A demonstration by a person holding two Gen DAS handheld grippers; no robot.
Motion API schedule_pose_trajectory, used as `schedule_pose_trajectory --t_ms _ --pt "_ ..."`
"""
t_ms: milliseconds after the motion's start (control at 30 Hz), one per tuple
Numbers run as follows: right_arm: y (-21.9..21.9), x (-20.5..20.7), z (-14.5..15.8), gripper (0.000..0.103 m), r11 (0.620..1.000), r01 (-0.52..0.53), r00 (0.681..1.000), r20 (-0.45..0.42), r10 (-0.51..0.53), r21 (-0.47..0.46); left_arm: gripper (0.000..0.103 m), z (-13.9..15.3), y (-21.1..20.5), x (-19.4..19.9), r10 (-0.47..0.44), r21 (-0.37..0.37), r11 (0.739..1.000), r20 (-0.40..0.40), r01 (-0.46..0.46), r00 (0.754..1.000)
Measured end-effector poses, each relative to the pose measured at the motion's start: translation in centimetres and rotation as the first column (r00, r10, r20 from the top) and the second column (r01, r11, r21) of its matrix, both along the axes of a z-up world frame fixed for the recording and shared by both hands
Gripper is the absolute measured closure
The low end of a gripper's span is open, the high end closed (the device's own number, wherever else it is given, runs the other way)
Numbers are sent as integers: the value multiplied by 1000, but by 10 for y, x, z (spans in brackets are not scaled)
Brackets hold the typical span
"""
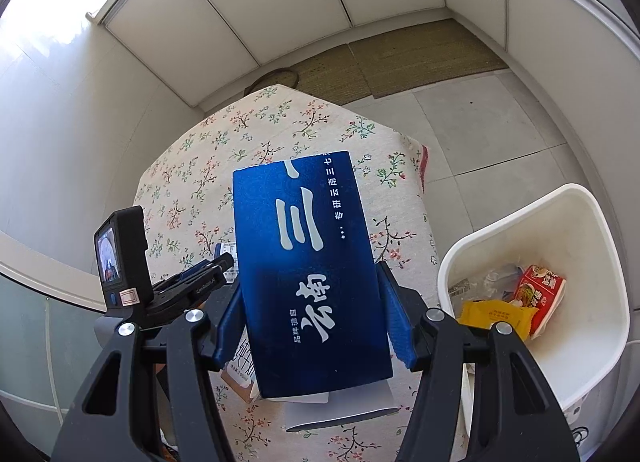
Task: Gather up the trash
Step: 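Grasp the blue-white label card with the left tool while the right tool holds the box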
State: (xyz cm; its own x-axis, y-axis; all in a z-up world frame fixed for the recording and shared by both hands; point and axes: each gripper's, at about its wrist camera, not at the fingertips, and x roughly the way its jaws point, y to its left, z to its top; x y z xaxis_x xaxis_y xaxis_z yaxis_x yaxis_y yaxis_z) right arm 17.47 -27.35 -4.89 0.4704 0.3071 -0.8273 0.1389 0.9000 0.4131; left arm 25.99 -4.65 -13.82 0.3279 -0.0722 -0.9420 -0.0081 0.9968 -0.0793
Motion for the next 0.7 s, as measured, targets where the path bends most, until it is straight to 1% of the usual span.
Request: schedule_pose_trajectory --t_ms 33,67,133,167,200,233,333,500,600,633,700 --pt "-1 0 -1 44 1000 -1 1000 1 1 1 5 2 3 -1 22 -27 999 -5 -22 1000" --pt "-1 0 -1 44 1000 -1 1000 0 1 3 7 1 6 -6 45 -52 998 1 -45 999" --pt "-3 0 -2 44 1000 0 1000 -2 0 5 7 5 5 -3 56 -96 994 -21 -58 998" --pt "-4 0 -2 44 1000 -1 1000 -1 1 6 7 6 2 -1 56 -109 992 -37 -60 998" --pt "-3 0 -1 44 1000 -2 1000 0 2 5 7 6 -2 1 58 -103 993 -47 -63 997" --pt "-4 -1 0 44 1000 -5 1000 1 5 4 7 8 -6 3 55 -91 994 -48 -59 997" --pt "-6 -1 1 44 1000 -3 1000 -3 3 6 7 1 -24 11 28 4 1000 -63 -28 998" --pt "-7 0 1 44 1000 -5 1000 -8 5 7 7 -11 -39 23 16 36 999 -88 -13 996" --pt "-8 -1 2 44 1000 -7 1000 -8 7 8 6 -22 -43 28 24 97 995 -116 -13 993" --pt "-9 -1 2 44 1000 -6 1000 -9 6 9 6 -26 -42 31 25 104 994 -118 -12 993" --pt "-10 0 1 44 1000 -1 1000 -14 2 10 6 -32 -40 37 28 111 994 -96 -17 995"
